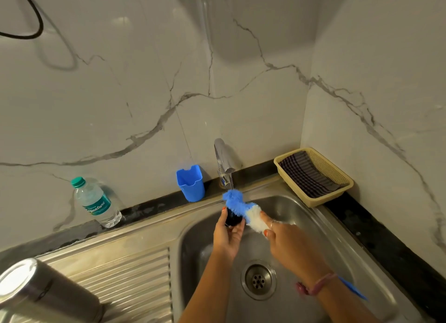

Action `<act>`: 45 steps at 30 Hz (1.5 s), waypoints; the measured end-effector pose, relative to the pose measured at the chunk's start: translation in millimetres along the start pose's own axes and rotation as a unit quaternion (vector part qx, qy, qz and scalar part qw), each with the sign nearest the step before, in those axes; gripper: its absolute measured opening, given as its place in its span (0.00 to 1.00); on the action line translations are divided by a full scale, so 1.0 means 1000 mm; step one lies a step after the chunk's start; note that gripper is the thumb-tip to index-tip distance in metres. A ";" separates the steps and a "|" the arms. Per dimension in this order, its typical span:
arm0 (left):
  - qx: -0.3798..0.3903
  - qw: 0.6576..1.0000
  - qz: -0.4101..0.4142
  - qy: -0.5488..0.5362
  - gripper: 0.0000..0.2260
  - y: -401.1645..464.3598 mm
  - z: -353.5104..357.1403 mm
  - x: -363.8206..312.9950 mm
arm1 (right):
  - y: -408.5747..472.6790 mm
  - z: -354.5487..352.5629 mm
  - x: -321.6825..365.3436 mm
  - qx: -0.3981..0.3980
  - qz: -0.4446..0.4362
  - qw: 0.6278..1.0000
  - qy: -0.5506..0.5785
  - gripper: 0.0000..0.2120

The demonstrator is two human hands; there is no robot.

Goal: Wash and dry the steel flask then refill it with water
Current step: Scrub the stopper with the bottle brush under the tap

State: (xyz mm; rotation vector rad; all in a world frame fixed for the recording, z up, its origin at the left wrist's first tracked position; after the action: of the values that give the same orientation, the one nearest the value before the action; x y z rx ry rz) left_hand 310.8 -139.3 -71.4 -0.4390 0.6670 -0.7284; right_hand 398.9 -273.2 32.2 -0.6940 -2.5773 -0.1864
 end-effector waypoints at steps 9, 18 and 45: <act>0.000 0.999 0.015 0.034 0.17 -0.004 -0.008 -0.004 | 0.004 -0.005 0.006 0.015 -0.028 0.999 0.005 0.23; 0.046 0.992 0.017 0.114 0.13 -0.009 -0.005 -0.007 | 0.003 -0.012 0.010 0.029 -0.023 0.999 0.008 0.23; 0.079 0.965 0.088 0.236 0.18 -0.013 -0.001 -0.014 | 0.028 -0.007 -0.018 0.135 0.092 0.986 -0.032 0.18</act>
State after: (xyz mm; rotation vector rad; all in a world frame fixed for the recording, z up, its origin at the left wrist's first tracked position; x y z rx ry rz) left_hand 296.3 -137.5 -59.2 -0.0522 1.0718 -0.7159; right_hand 429.6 -258.2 30.2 -0.8396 -2.5131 0.2437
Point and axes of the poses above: each hand's wrist, its own y-axis towards the middle knuckle, its own z-axis out of the palm, x = y × z, the point moved 5 cm from there along y, towards the middle knuckle, and after that the axes turned 3 degrees about -y, right-handed, at the moved point
